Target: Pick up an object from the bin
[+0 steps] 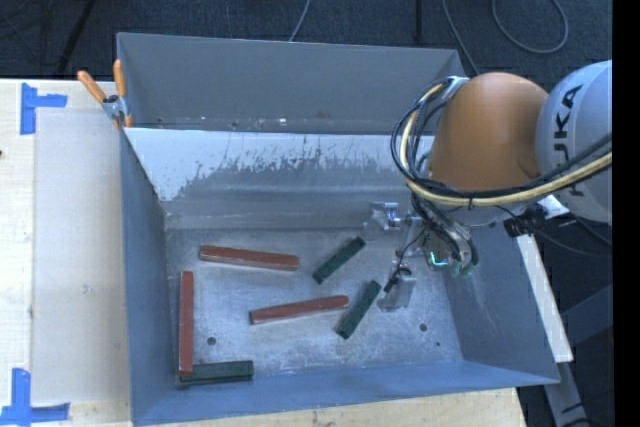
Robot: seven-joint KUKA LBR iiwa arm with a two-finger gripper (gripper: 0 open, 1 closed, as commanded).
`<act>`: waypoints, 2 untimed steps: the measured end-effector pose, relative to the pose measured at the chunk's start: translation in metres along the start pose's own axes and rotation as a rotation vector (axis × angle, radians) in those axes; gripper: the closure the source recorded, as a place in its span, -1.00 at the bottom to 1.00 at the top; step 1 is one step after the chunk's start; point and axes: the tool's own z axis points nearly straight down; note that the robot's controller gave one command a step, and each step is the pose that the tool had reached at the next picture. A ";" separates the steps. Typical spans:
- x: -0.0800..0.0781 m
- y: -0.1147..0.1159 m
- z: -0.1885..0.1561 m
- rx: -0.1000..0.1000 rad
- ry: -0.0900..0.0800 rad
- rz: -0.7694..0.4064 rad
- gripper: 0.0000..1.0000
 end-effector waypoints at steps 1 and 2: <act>-0.039 0.011 0.117 -0.001 -0.001 0.103 -1.00; -0.042 0.010 0.110 -0.001 -0.017 0.102 1.00</act>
Offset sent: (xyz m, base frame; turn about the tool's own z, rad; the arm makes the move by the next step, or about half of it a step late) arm 0.0388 0.0099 -0.1126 0.1036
